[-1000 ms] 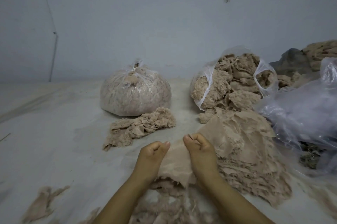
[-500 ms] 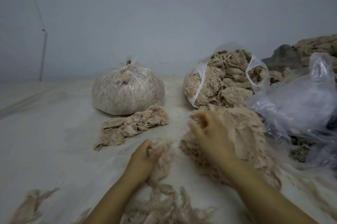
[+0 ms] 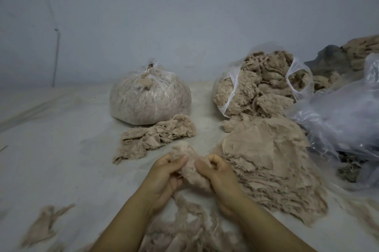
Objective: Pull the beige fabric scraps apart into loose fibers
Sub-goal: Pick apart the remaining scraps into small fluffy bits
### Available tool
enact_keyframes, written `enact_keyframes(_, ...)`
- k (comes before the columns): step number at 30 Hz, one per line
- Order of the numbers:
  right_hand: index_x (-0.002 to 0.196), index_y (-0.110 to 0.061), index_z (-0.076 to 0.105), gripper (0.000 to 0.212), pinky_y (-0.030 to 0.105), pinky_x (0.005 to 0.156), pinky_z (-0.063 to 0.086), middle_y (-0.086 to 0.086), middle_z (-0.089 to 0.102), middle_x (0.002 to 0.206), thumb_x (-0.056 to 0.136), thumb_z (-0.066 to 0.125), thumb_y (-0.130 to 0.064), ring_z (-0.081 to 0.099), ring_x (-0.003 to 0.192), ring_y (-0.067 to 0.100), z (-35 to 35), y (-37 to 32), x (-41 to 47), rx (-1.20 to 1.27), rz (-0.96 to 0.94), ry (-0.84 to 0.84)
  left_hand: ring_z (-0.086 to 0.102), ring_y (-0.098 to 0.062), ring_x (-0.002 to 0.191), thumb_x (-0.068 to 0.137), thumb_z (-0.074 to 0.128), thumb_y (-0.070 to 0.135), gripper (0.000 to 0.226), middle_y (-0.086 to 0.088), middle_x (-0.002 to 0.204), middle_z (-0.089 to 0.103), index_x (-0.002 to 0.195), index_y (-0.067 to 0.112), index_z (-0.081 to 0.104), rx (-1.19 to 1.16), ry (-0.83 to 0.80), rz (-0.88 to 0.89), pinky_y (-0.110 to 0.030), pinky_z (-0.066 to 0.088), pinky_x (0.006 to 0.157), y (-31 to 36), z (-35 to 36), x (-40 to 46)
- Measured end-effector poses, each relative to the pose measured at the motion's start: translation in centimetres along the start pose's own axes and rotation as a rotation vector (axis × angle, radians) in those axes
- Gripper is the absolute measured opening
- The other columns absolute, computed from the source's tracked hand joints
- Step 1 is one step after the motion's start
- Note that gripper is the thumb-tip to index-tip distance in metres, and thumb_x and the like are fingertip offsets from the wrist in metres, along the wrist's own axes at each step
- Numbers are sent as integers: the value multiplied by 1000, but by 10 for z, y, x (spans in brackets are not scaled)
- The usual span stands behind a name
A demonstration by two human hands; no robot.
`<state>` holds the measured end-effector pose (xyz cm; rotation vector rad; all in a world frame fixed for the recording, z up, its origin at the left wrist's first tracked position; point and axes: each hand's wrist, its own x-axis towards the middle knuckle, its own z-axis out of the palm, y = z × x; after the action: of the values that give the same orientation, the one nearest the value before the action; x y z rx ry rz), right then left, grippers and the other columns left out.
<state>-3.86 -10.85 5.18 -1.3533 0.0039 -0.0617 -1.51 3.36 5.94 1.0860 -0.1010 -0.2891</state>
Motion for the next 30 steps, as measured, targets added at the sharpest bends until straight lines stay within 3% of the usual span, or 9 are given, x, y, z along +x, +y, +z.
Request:
enact_keyframes(2,76,-11,53,18,29,55,44,6,57,66,83,66,-1,54,60,17,-1,3,0,58,67,-50,68,-25,69,73,66,13,21,-19,82,70,89,0,66,50,41,34,-33,58,58,2,0,-1)
enact_keyframes(6,83,-12,51,22,28,55,44,5,54,67,82,64,6,52,59,16,-2,5,-2,130,110,-82,31,-5,35,84,63,21,17,2,47,42,73,9,56,168,168,100,-16,25,32,1,-2,0)
enact_keyframes(11,94,-32,52,38,13,73,43,-6,53,99,65,75,-42,50,84,-1,0,4,-11,-472,-220,17,46,-14,43,87,63,24,22,-6,54,52,71,11,58,222,230,137,-20,38,40,-1,-2,0)
enact_keyframes(14,92,-27,55,32,22,76,47,-9,59,95,71,78,-35,55,86,2,6,9,-12,-621,-259,-10,63,-29,68,77,67,34,31,-25,78,66,76,3,71,255,63,98,-32,51,62,-4,7,-4)
enact_keyframes(18,94,6,58,19,43,75,53,27,65,88,93,60,-12,64,79,38,2,8,-8,-238,-87,50,70,-14,84,80,57,47,37,-7,94,74,88,17,76,370,-9,86,-20,52,66,-5,9,-7)
enact_keyframes(21,98,3,64,19,33,63,56,21,71,85,97,52,-11,69,72,26,0,4,-8,92,101,-15,69,-9,90,80,68,30,27,3,100,71,106,24,68,480,-3,133,-19,52,70,-8,5,-5)
enact_keyframes(24,86,-1,61,20,30,56,53,11,69,69,98,46,-7,66,61,19,1,4,-7,258,172,24,67,-12,69,87,62,5,17,-5,78,69,103,10,65,297,216,151,-20,53,59,-7,4,0)
enact_keyframes(27,76,-4,58,25,27,57,51,9,64,64,96,44,-1,64,58,15,-3,3,-5,375,170,28,63,-16,75,90,60,17,22,-7,83,64,108,5,62,49,304,69,-28,53,60,2,-1,2)
enact_keyframes(30,85,2,57,18,34,68,54,17,64,77,95,42,-1,66,71,23,-2,1,-7,411,197,8,64,-20,75,79,66,35,38,-11,88,66,104,7,63,133,151,-122,-31,51,57,0,0,-3)
